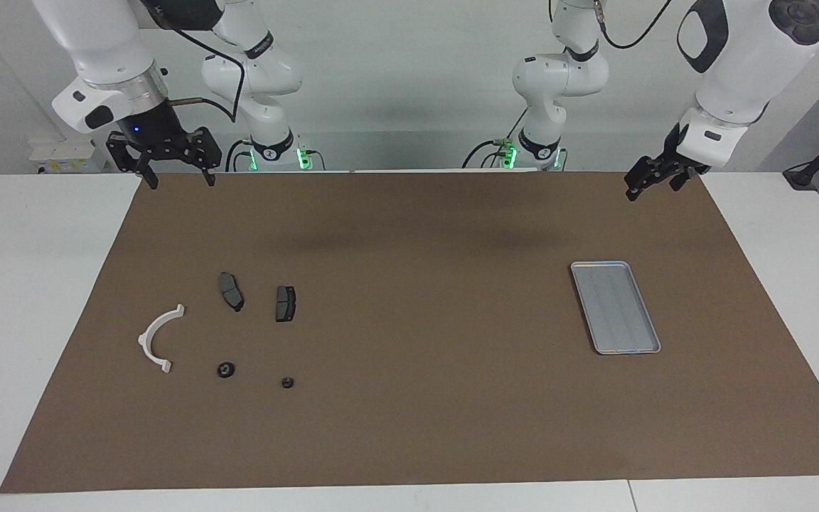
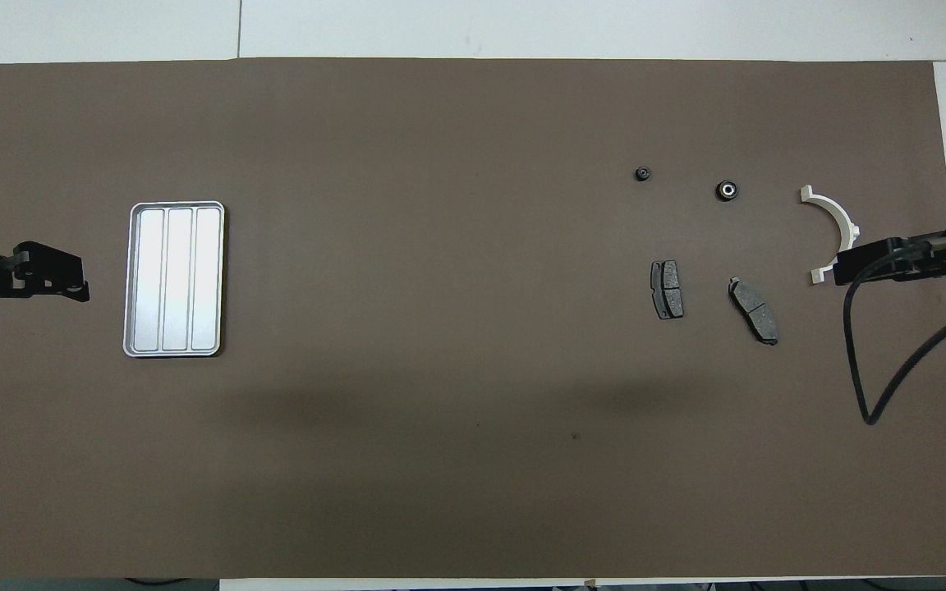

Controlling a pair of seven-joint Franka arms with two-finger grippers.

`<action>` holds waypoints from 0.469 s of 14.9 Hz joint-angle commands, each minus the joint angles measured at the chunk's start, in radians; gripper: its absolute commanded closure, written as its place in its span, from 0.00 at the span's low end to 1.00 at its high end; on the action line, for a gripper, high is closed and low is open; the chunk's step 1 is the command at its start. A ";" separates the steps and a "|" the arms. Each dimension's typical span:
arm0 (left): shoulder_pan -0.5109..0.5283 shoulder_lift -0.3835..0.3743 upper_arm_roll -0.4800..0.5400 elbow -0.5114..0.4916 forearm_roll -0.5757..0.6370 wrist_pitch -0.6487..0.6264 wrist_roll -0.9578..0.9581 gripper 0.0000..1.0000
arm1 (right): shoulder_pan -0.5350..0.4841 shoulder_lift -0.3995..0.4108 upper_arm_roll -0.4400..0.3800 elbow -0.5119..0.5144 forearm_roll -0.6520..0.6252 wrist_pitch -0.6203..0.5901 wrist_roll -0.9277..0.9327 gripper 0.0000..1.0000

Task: Pick bearing gear from pile to tray

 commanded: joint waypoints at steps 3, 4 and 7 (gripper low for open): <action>0.003 -0.018 0.000 -0.007 -0.011 -0.017 0.013 0.00 | 0.052 0.122 0.004 -0.060 -0.007 0.172 0.101 0.00; 0.003 -0.018 0.000 -0.007 -0.011 -0.017 0.011 0.00 | 0.061 0.158 0.004 -0.056 -0.007 0.209 0.102 0.00; 0.003 -0.018 0.000 -0.007 -0.011 -0.017 0.013 0.00 | 0.076 0.286 0.004 -0.031 -0.008 0.329 0.102 0.00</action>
